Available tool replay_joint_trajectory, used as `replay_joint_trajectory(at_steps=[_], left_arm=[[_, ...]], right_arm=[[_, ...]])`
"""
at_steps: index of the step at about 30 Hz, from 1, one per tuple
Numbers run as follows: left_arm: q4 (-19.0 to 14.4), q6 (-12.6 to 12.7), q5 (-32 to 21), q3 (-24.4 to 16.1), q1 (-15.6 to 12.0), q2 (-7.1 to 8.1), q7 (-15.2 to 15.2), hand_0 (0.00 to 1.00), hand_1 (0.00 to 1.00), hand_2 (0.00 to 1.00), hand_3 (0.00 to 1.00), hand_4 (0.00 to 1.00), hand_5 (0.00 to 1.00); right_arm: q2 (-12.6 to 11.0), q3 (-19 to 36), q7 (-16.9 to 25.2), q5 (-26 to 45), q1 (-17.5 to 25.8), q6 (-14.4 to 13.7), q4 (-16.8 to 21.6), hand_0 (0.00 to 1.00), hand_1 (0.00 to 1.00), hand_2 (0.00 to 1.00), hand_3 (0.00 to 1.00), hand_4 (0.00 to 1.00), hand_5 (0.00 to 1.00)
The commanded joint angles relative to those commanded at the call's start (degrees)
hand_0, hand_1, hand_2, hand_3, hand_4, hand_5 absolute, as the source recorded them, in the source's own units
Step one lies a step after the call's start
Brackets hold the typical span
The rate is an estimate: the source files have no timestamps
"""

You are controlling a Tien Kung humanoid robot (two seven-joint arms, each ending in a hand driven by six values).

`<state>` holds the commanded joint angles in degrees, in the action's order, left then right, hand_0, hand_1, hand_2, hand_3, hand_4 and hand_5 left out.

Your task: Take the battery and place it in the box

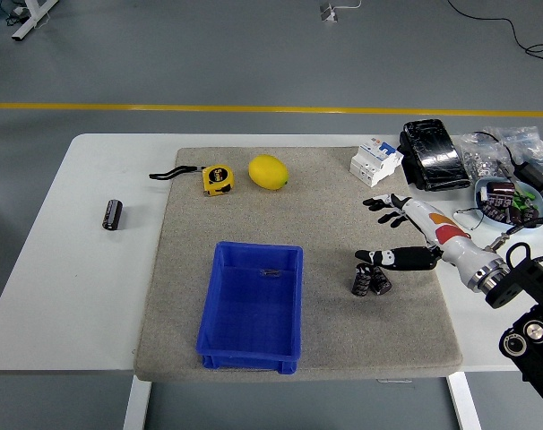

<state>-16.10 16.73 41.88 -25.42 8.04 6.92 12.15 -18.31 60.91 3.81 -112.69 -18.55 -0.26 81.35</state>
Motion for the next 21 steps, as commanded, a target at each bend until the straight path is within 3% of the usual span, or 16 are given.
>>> replay_joint_trajectory(at_steps=[4,5,7,10,11,21], left_arm=[[-0.02,-0.04,0.1,0.0,0.02,0.02,0.04,0.683,0.636,0.677,0.652,0.666,0.695],[-0.02,-0.04,0.08,0.01,0.04,0.02,0.04,0.682,0.636,0.677,0.652,0.667,0.695],[-0.02,-0.02,-0.04,0.06,0.06,0.03,0.0,0.682,0.636,0.677,0.652,0.667,0.695],[-0.01,-0.02,-0.07,0.05,0.02,0.06,-0.02,0.682,0.636,0.677,0.652,0.667,0.695],[-0.01,-0.02,0.0,-0.01,-0.01,0.07,0.0,0.683,0.635,0.676,0.651,0.667,0.693],[-0.07,-0.17,0.74,-0.4,-0.23,0.14,0.32,0.683,0.637,0.676,0.651,0.668,0.695]], right_arm=[[-0.47,-1.89,-0.06,-6.43,-1.22,0.39,-0.21,0.634,0.642,0.713,0.656,0.998,0.425],[-0.61,-2.46,-0.09,-7.86,-1.52,0.57,-0.27,0.588,0.627,0.685,0.628,0.998,0.348],[-0.87,-3.67,-0.1,-9.89,-2.11,0.83,-0.51,0.588,0.627,0.685,0.628,0.998,0.348],[-1.09,-5.19,-0.08,-11.31,-2.78,1.0,-0.95,0.588,0.627,0.685,0.628,0.998,0.348],[-1.13,-5.67,-0.06,-11.68,-3.01,1.02,-1.14,0.572,0.606,0.657,0.623,0.971,0.304],[-1.01,-7.85,0.63,-11.86,-4.34,-0.15,-3.21,0.536,0.584,0.638,0.612,0.961,0.302]])
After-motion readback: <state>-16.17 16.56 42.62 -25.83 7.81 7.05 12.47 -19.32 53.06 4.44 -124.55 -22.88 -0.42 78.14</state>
